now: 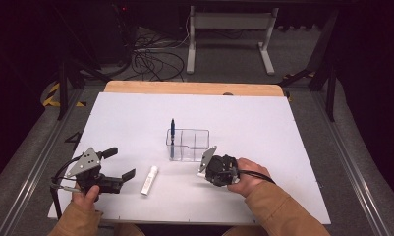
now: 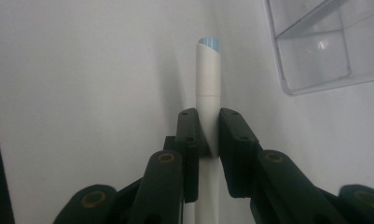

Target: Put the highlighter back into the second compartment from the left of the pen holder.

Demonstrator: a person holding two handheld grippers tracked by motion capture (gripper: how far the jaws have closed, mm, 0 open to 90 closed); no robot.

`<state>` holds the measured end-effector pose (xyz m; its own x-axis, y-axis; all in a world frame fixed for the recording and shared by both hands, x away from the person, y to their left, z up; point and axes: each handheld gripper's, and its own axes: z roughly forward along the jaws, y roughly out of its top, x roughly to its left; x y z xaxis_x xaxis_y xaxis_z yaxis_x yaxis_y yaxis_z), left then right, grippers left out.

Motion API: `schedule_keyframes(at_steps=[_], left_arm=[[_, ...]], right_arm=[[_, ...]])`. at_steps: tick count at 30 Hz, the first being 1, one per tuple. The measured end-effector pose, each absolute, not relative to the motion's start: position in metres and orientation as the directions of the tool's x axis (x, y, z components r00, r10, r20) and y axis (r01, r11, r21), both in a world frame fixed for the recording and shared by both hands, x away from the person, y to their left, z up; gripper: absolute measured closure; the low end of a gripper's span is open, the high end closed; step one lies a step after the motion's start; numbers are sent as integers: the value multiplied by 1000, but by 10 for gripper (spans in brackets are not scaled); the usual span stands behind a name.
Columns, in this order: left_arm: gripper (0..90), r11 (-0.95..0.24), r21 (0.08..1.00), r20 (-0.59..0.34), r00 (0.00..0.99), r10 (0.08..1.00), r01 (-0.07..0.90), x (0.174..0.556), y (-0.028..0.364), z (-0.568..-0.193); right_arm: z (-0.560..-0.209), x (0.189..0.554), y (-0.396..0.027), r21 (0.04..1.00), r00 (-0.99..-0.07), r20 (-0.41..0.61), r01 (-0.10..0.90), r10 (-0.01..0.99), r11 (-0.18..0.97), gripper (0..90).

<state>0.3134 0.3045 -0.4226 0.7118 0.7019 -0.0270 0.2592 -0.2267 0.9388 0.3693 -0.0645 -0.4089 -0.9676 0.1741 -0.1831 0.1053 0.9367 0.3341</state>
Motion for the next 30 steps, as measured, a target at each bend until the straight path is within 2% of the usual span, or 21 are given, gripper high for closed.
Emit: schedule_keyframes(at_steps=[13, 30], left_arm=[[22, -220, 939, -36, 712, 701, 263, 313, 304, -423], [22, -217, 940, -36, 709, 704, 263, 313, 305, -423]], right_arm=[[-393, 368, -67, 380, -967, -194, 84, 168, 921, 789], [-351, 370, -78, 639, -959, -156, 84, 236, 765, 788]])
